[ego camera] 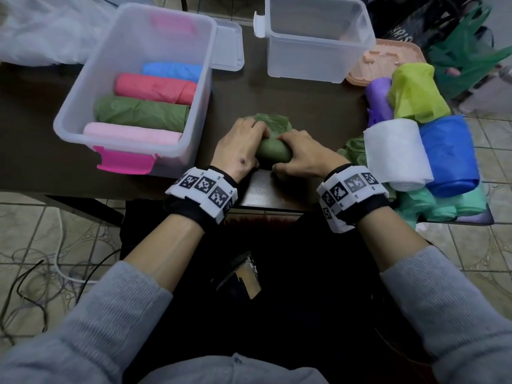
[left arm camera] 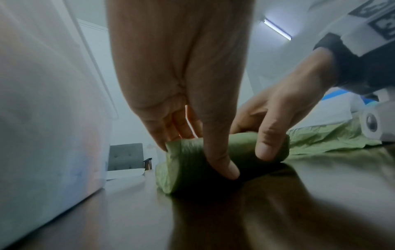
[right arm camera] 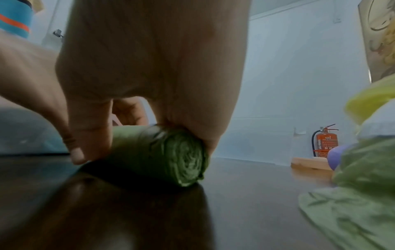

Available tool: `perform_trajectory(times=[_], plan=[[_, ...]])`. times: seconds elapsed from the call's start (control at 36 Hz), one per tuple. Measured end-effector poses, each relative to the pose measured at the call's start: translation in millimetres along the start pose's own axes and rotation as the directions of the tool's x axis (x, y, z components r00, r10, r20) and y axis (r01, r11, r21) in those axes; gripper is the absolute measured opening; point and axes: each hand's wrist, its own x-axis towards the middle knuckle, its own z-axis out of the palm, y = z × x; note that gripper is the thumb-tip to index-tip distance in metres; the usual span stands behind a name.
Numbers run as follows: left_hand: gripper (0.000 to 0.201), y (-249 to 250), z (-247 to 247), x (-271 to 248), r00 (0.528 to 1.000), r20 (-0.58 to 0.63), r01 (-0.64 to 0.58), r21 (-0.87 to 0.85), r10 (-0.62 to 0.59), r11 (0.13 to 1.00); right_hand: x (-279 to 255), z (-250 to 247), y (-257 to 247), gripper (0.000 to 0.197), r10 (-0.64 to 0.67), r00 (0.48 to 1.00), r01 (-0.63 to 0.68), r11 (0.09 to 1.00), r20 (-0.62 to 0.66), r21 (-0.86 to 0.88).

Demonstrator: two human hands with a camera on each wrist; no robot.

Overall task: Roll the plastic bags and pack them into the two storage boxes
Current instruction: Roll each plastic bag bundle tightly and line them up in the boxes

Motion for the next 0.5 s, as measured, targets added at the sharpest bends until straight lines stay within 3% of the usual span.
perform_trajectory(times=[0.08,0.17,0.25,0.36,0.5], plan=[[0.058,1,-4,6,0.999,0.048,0.006,-0.008,-0.005,1.0,0,1,-1,0.061,0.019,0.998,-0.023,0.997,-0.052,-0.08],[0.06,1,-8,15,0.995,0.099,0.02,0.001,-0.02,1.0,-2,7,-6,0.066,-0.028,0.981,-0.006,0.984,-0.19,-0.178],[0.061,-1,-11,20,0.992,0.124,0.035,-0.014,-0.033,0.999,-5,16,-11,0.058,-0.072,0.958,0.019,0.982,-0.277,-0.187],[0.057,-1,-13,22,0.988,0.141,0.063,-0.043,-0.056,0.997,-4,13,-10,0.054,-0.049,0.961,0.036,0.998,-0.271,-0.052],[0.059,-4,-10,20,0.993,0.109,0.053,-0.086,-0.043,0.995,2,-1,-8,0.053,-0.019,0.99,0.02,1.0,-0.138,0.008]])
